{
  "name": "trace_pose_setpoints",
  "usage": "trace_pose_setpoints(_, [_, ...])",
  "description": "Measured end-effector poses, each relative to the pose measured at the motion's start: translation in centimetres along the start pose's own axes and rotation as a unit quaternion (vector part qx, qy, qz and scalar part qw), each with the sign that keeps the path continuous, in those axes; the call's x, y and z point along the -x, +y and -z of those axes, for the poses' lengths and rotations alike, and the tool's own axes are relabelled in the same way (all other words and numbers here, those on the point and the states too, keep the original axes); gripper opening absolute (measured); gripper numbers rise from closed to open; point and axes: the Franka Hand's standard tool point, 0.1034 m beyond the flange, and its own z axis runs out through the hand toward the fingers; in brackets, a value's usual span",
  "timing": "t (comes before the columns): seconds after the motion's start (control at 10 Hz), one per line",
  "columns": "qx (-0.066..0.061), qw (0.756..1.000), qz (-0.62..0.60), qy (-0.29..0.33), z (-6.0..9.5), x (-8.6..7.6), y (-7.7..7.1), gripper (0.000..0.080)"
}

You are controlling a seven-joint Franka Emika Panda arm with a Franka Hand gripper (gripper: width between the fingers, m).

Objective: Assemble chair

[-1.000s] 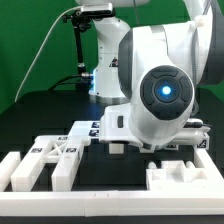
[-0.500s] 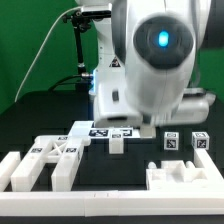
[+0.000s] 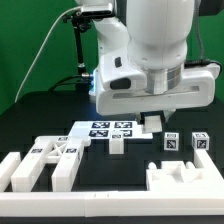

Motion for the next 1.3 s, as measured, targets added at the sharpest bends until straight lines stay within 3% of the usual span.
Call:
trace_pose_setpoints(0.1, [-0.002,1.0,0.003,0.026,2.3,-0.6,-1.8,0.0285])
trace_pose_setpoints(0.2, [-0.017,0.998,0.011,0.057,5.5,-1.7,-3.8,0.0285])
trace_pose_setpoints(0.3, [-0.026,0.993,0.014,0.11,7.6,-3.2,-4.5,0.0285])
trace_pose_setpoints(0.4, [-0.024,0.983,0.025,0.183,8.8,-4.1,-5.0,0.0285])
trace_pose_setpoints(0.5, [-0.022,0.977,0.022,0.21,8.1,-3.6,-4.7,0.0285])
trace_pose_setpoints(0.8, [-0.018,0.955,0.019,0.295,8.3,-4.5,-4.4,0.0285])
trace_pose_setpoints(0.9, [-0.007,0.931,0.04,0.363,9.6,-6.1,-4.1,0.0285])
trace_pose_setpoints(1.1, [0.007,0.894,0.059,0.443,11.1,-8.2,-4.0,0.0285])
trace_pose_setpoints(1.2, [0.007,0.87,0.051,0.49,11.4,-8.5,-3.8,0.0285])
trace_pose_setpoints(1.3, [0.009,0.867,0.05,0.495,10.7,-8.2,-3.7,0.0285])
